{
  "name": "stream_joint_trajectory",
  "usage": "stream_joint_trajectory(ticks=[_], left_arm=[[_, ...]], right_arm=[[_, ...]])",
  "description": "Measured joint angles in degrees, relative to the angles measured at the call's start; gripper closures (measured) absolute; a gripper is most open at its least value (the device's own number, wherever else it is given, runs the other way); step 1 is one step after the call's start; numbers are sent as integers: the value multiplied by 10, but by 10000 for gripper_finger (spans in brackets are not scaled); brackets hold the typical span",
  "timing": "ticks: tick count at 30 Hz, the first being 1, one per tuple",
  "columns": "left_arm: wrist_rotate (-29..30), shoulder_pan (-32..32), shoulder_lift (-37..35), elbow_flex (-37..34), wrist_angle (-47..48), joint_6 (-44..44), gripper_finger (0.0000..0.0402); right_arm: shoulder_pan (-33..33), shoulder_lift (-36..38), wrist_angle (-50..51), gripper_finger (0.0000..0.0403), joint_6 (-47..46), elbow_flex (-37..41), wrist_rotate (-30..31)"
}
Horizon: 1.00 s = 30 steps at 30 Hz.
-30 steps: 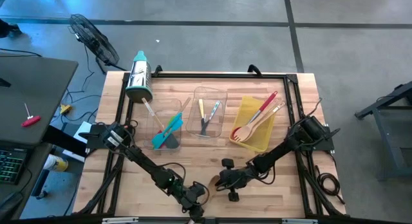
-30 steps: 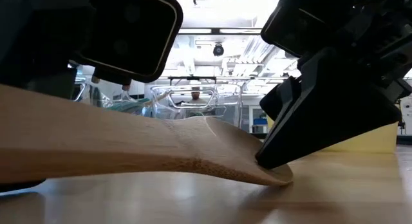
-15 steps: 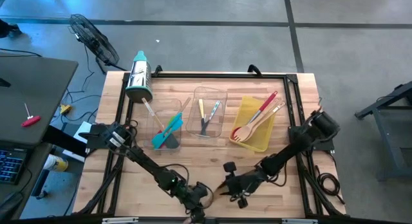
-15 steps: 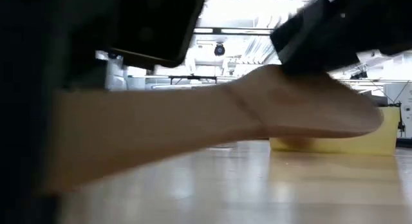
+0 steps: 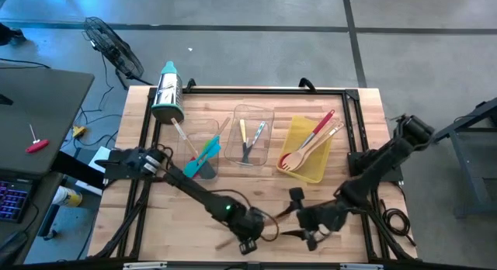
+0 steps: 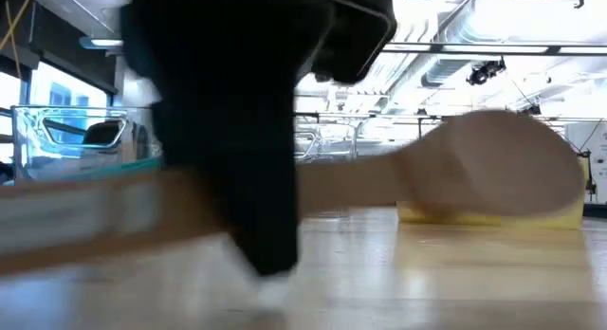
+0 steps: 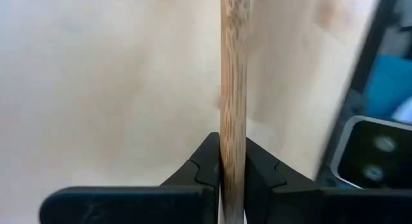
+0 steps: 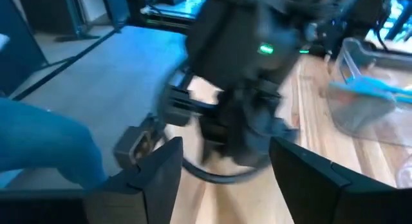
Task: Pick & Place Kitchen Items
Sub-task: Put the brown serving spoon into the yellow bin
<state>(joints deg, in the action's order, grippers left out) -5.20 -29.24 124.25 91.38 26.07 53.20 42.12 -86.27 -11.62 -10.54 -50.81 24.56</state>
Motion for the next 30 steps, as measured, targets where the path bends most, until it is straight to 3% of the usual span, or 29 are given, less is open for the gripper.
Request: stream_joint_trajectory(ticks=[7, 12, 15, 19, 24, 26, 30], left_arm=[[98, 33, 0, 171, 254, -102, 376], [225, 47, -1, 341, 414, -179, 376], [311, 46, -4, 438, 455, -230, 376], [368, 51, -89, 381, 346, -313, 376], [421, 58, -140, 378, 257, -414, 376], [408, 60, -146, 378, 206, -471, 376], [324, 64, -150, 377, 96, -590, 376]], right_arm=[[59, 45, 28, 185, 11, 0, 76], [113, 65, 28, 193, 47, 0, 227], [143, 76, 30, 197, 65, 0, 334], [165, 86, 23, 202, 89, 0, 453], [163, 86, -6, 204, 131, 0, 539], [149, 86, -27, 204, 159, 0, 547], [115, 86, -100, 204, 236, 0, 523]])
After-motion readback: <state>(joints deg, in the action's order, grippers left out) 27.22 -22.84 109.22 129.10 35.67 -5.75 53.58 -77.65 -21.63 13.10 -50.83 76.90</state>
